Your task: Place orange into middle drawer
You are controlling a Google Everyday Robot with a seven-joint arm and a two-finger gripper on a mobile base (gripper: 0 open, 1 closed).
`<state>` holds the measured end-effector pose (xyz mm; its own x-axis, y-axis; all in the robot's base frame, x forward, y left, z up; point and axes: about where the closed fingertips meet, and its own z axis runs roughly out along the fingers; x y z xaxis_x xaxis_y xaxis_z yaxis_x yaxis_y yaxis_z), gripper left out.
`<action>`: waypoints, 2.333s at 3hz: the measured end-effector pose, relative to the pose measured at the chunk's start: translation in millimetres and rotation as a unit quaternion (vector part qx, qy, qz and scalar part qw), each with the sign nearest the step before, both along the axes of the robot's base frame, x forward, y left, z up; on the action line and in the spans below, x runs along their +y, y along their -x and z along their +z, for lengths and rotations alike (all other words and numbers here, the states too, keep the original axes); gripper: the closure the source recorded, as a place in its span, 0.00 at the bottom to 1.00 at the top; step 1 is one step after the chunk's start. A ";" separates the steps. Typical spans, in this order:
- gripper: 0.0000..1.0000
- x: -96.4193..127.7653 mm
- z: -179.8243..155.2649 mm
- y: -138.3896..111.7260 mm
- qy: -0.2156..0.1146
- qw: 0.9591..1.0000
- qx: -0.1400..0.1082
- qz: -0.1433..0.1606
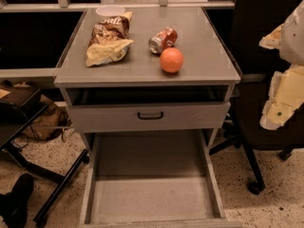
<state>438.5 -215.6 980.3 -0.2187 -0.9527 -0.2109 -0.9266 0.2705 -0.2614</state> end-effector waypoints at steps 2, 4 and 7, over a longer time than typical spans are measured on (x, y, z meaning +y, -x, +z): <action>0.00 14.3 -6.2 -29.2 0.000 1.000 -0.020 0.022; 0.00 54.4 -4.6 -106.2 -0.055 0.993 -0.056 0.089; 0.00 86.2 -24.5 -162.6 -0.075 0.986 -0.084 0.121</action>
Offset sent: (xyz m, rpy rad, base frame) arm 0.0758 0.0357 -0.0206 -0.0022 -0.0858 0.1159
